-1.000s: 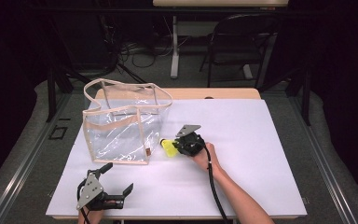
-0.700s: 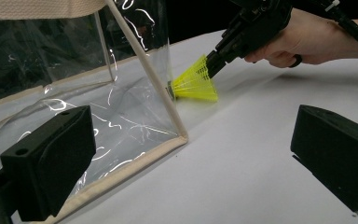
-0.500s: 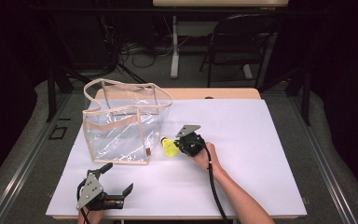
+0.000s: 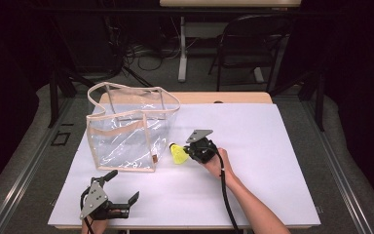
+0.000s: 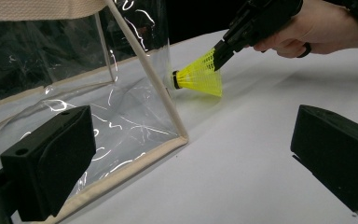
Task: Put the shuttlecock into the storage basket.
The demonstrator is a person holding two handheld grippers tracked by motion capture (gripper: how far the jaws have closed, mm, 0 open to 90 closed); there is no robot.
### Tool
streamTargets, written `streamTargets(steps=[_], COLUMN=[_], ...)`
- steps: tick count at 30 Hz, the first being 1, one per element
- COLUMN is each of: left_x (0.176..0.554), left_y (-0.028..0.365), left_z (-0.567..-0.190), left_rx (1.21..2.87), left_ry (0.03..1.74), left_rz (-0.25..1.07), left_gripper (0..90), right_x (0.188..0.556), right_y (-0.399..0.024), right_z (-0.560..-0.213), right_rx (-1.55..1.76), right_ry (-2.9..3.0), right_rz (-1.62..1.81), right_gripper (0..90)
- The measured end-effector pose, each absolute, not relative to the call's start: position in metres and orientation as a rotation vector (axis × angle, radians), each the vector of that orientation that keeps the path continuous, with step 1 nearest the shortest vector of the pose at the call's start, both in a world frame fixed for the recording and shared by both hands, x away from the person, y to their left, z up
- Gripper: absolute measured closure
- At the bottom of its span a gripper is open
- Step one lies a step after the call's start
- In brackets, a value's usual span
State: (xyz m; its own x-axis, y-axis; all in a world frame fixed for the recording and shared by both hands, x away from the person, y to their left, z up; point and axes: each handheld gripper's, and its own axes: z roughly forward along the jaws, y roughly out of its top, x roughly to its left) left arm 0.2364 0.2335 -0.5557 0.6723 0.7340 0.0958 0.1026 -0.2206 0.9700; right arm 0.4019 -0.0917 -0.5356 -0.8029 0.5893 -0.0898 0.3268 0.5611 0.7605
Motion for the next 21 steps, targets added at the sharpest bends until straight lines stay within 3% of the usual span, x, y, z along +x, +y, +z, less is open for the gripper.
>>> streamTargets(steps=[21], left_x=[0.236], left_y=[0.233], left_z=[-0.556], left_rx=[1.725], left_ry=[0.680], left_rz=[0.679], left_gripper=[0.0], right_x=[0.401], right_y=[-0.102], right_z=[-0.529], right_rx=[0.768], right_ry=[2.461], right_rz=[1.110], right_gripper=[89.9])
